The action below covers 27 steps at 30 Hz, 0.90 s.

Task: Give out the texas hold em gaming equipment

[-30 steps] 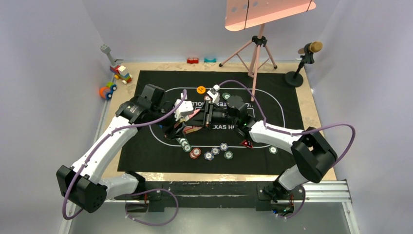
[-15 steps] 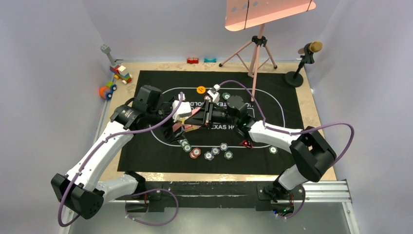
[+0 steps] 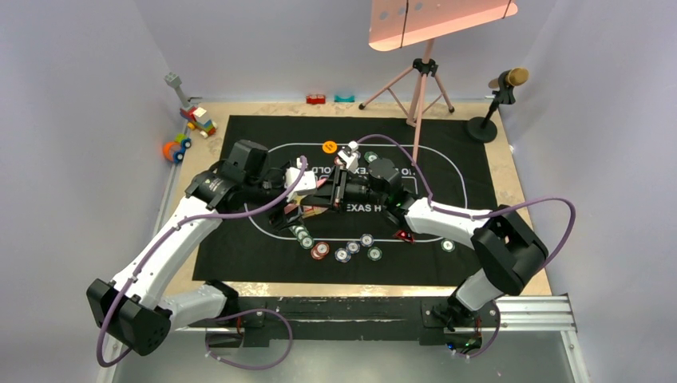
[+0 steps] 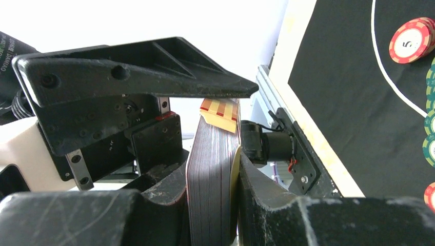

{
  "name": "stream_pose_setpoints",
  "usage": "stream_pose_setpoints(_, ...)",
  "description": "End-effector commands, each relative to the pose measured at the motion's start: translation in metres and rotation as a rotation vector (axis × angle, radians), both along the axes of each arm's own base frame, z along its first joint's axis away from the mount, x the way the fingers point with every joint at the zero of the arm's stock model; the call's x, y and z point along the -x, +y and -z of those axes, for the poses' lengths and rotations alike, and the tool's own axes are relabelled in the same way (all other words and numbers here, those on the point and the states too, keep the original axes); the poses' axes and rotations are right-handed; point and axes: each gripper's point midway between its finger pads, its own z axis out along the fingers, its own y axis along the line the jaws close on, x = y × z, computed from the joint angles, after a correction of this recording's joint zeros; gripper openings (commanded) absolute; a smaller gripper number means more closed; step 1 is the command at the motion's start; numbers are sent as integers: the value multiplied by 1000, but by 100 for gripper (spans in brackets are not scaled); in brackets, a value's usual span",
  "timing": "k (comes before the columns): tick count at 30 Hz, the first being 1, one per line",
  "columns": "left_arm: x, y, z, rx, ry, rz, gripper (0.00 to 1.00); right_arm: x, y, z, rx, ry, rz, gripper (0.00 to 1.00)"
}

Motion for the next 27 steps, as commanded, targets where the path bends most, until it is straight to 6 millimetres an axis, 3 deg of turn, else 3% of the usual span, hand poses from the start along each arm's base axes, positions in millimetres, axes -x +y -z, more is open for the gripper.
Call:
stream_pose_setpoints(1, -3, -2, -3, 7, -46, 18, 80, -1, 2, -21, -60, -42, 9, 15)
stream_pose_setpoints(5, -4, -3, -9, 20, -48, 8, 71, 0, 4, -17, -56, -27, 4, 18)
stream_pose_setpoints(8, -4, -5, -11, 31, -42, 6, 70, 0, 5, -15, -51, -27, 7, 21)
stream_pose_setpoints(12, -2, -5, -10, 32, -33, 3, 65, 2, 5, -14, -48, -33, -7, 38)
stream_pose_setpoints(18, 6, -1, -6, 26, -11, 6, 64, 6, -1, -13, 9, -77, -25, 52)
stream_pose_setpoints(27, 25, 4, -2, 29, 20, 23, 64, -1, -22, -6, 78, -109, -5, 57)
